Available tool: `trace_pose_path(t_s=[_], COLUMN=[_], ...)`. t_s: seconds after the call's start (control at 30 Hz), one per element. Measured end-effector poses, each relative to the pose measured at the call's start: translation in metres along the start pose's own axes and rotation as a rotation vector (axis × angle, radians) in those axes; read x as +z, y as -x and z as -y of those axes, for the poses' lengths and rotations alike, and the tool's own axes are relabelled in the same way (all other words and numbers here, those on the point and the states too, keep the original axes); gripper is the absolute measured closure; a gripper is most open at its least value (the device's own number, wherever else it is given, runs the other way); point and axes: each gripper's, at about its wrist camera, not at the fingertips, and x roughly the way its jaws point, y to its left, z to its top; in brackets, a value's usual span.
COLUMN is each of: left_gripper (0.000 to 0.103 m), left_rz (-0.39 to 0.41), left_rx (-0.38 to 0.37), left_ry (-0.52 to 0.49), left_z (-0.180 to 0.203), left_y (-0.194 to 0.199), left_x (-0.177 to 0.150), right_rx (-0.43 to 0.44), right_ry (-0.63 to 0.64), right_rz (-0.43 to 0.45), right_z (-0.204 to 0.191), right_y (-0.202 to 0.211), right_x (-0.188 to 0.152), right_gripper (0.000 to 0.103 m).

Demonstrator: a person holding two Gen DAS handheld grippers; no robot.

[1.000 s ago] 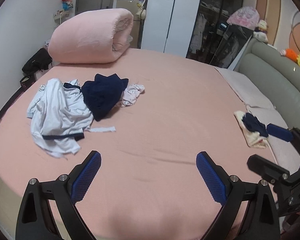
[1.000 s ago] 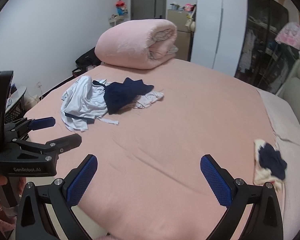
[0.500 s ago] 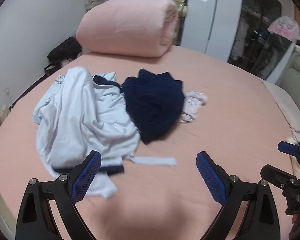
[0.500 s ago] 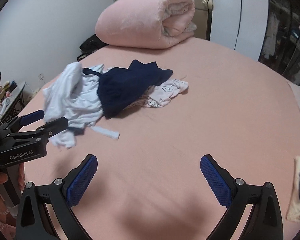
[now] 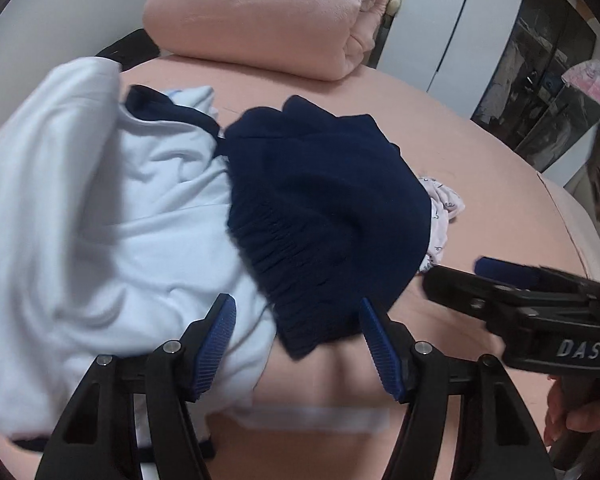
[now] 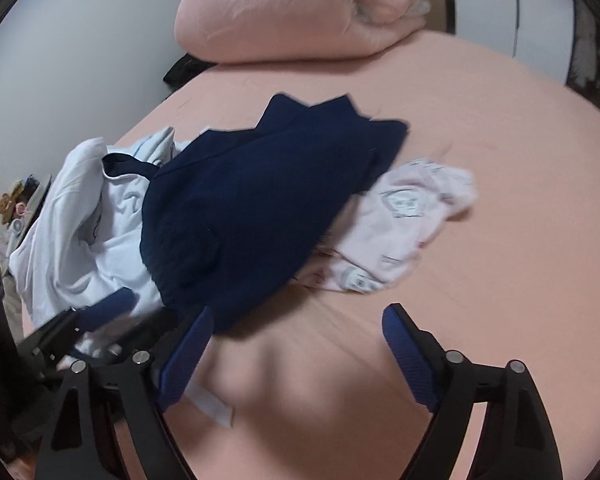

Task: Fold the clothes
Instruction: 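Grasp the navy sweater edge with the left gripper while the right gripper grasps beside it, then lift the navy sweater with both grippers and pull it onto open bed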

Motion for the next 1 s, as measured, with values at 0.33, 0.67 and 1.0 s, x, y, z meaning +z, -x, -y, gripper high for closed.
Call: trace_pose_path(t_s=[0.33, 0.67, 1.0], left_gripper=[0.079, 0.080, 0.080], left_rz=[0.025, -0.035, -0.193], left_rx=[0.001, -0.117, -0.338], left_ry=[-0.066, -0.160, -0.294], left_z=[0.019, 0.054, 0.145], left_y=[-0.021, 0.027, 0.111], left_x=[-0.003, -0.041, -0.130], right_rx=[0.102, 0.136, 0.048], right_ry=[0.061, 0.195, 0.203], right_rz=[-0.022, -0.130, -0.214], right_z=[-0.019, -0.022, 0.027], right_y=[-0.044, -0.012, 0.099], right_x=[0.012, -0.017, -0.129], right_gripper=[0.068, 0.082, 0.082])
